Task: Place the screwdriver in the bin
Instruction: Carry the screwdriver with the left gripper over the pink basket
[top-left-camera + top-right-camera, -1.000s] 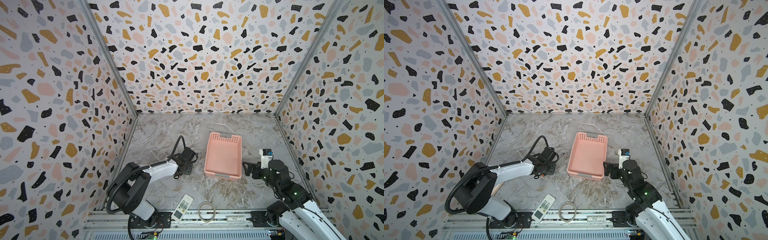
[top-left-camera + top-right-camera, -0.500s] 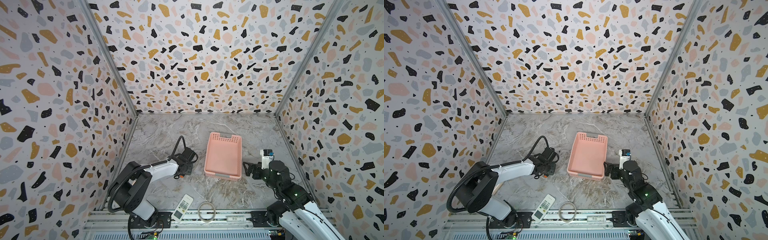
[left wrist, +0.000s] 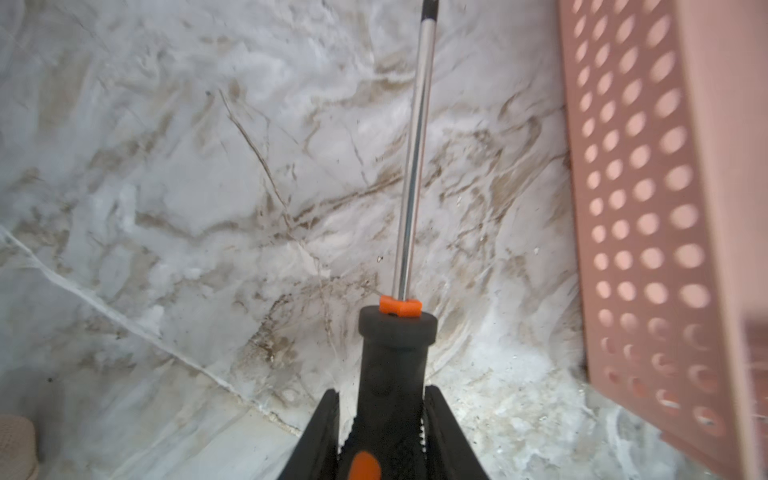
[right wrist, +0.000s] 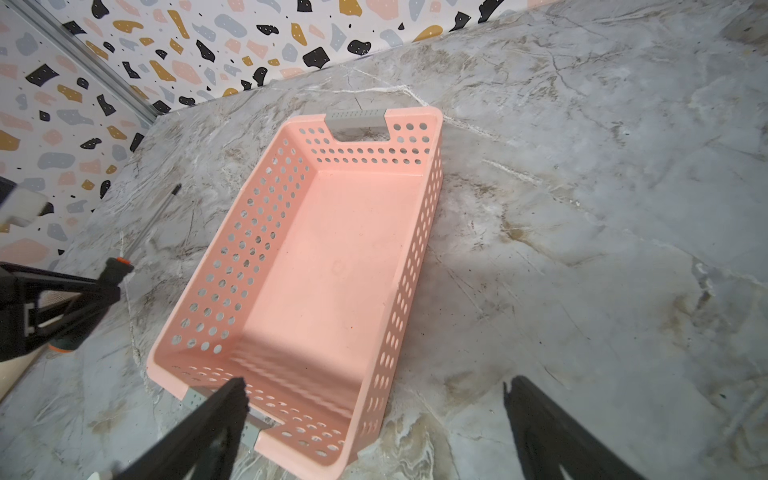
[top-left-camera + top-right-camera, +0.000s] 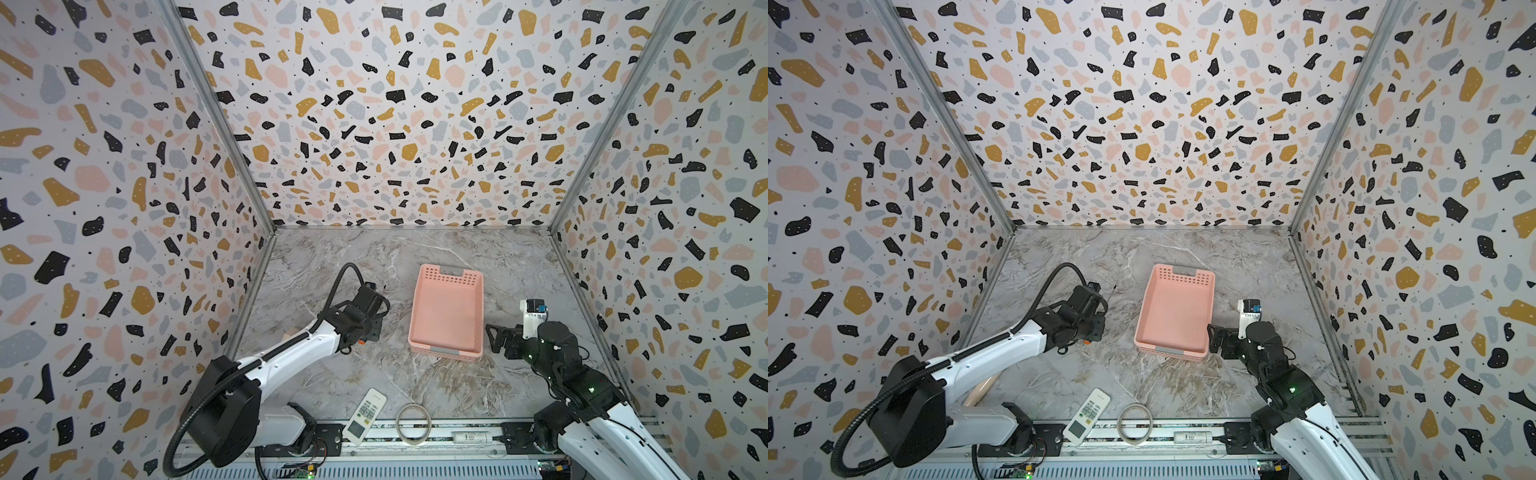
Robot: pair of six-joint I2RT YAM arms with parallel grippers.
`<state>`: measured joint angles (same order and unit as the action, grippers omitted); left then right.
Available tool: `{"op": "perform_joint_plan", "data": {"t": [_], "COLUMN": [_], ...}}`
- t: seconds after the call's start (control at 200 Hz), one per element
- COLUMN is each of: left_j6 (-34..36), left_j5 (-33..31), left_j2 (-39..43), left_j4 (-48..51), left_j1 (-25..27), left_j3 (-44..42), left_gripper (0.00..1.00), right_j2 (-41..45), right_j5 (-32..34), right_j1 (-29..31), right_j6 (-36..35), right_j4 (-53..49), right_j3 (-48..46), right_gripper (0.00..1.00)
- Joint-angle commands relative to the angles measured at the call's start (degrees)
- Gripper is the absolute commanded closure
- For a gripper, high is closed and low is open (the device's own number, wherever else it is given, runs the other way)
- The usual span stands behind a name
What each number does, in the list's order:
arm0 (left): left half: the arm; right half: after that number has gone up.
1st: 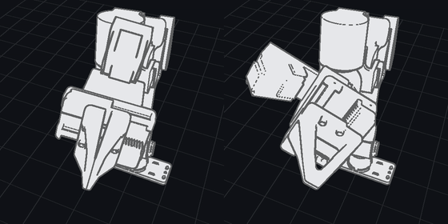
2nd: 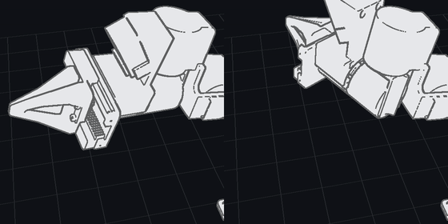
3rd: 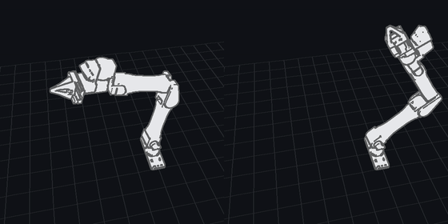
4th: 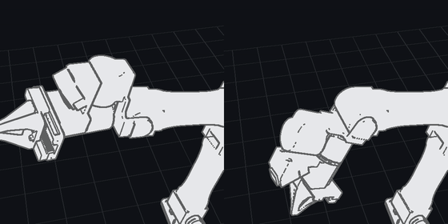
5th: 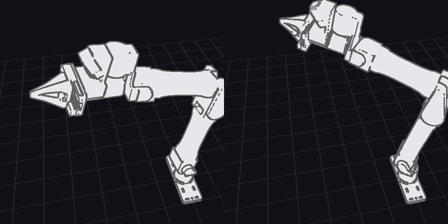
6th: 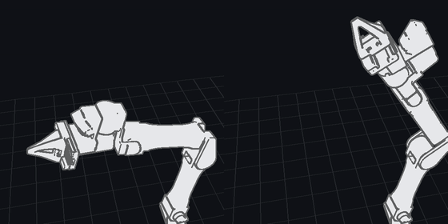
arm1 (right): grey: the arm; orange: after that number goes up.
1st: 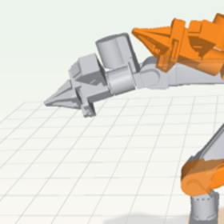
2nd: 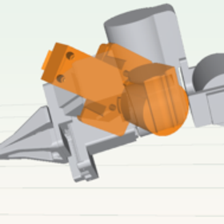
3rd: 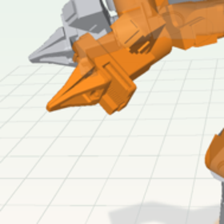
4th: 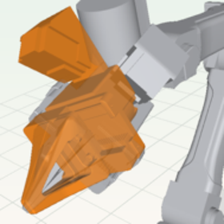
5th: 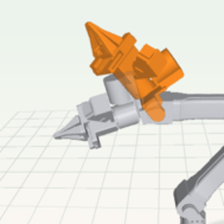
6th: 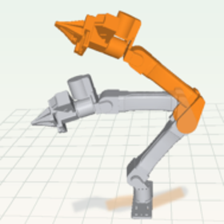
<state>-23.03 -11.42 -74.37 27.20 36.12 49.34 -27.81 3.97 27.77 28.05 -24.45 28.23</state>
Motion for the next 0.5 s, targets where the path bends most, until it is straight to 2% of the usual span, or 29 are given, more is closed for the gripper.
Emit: {"op": "perform_joint_plan", "data": {"t": [0.0,0.07,0.255,0.381,0.496], "left_j6": [-1.47,-2.51,-3.24,-3.21,-2.38], "left_j5": [0.96,3.29,8.33,7.39,6.08], "left_j2": [2.6,2.84,-1.72,-9.58,-18.09], "left_j4": [2.14,0.9,-6.05,-8.48,-9.59], "left_j1": [0.56,2.2,11.22,16.18,18.56], "left_j3": [5.83,8.88,15.88,20.47,23.88], "left_gripper": [0.96,0.97,0.97,0.98,1.0], "right_j2": [0.9,0.85,0.82,1.03,1.51], "right_j5": [-0.36,-0.36,-0.44,-0.36,-0.45], "right_j1": [0.27,0.28,0.28,0.27,0.3], "right_j6": [0.2,0.16,0.24,0.25,0.25], "right_j4": [0.34,0.54,0.72,0.59,0.19], "right_j3": [-0.1,-0.28,-0.39,-0.37,-0.1], "right_gripper": [0.01,0.01,0.01,0.01,0.01]}}
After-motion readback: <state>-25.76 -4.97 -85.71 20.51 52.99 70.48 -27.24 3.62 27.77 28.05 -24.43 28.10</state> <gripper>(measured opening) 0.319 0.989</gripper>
